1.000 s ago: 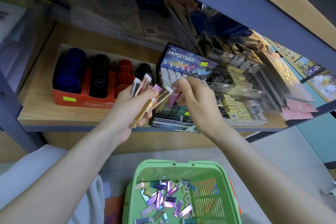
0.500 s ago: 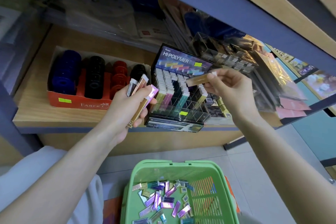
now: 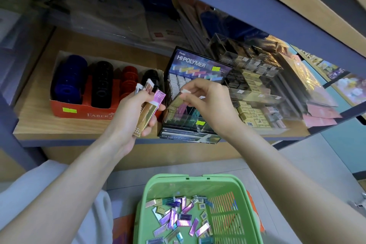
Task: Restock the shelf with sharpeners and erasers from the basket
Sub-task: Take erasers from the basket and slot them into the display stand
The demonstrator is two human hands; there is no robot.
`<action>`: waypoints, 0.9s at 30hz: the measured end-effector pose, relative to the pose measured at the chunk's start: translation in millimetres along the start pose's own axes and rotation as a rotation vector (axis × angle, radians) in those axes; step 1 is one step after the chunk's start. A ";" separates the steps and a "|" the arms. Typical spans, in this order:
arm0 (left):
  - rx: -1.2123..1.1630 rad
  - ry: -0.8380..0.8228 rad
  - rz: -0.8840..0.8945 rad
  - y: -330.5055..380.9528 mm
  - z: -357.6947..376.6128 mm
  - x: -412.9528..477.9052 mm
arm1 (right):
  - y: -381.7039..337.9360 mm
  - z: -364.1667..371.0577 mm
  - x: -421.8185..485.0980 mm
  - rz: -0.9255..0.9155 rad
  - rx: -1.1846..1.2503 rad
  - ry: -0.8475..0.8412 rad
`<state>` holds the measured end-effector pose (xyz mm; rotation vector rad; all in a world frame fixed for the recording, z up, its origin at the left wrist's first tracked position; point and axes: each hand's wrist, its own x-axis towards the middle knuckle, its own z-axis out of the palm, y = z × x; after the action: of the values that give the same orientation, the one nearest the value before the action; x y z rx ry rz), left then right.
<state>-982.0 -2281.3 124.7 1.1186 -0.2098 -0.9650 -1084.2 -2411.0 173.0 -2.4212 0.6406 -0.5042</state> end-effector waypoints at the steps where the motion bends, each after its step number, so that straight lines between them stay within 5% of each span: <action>1: 0.000 -0.006 0.003 0.6 -0.2 -1.1 | -0.6 0.2 2.1 -0.011 -0.014 -0.007; 9: 0.008 -0.001 0.014 3.1 -1.8 -3.4 | 2.7 -5.0 6.3 -0.050 -0.137 -0.112; 22: 0.024 0.037 0.046 1.0 5.2 -4.5 | 16.3 23.1 -2.3 -0.210 -0.290 0.037; 27: -0.024 0.032 0.084 -0.9 9.9 -4.9 | -10.4 22.0 -21.3 -0.034 0.007 0.075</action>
<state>-991.2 -2284.3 130.1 1.0939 -0.2171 -0.8728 -1087.5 -2382.4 158.3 -2.4196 0.6291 -0.6124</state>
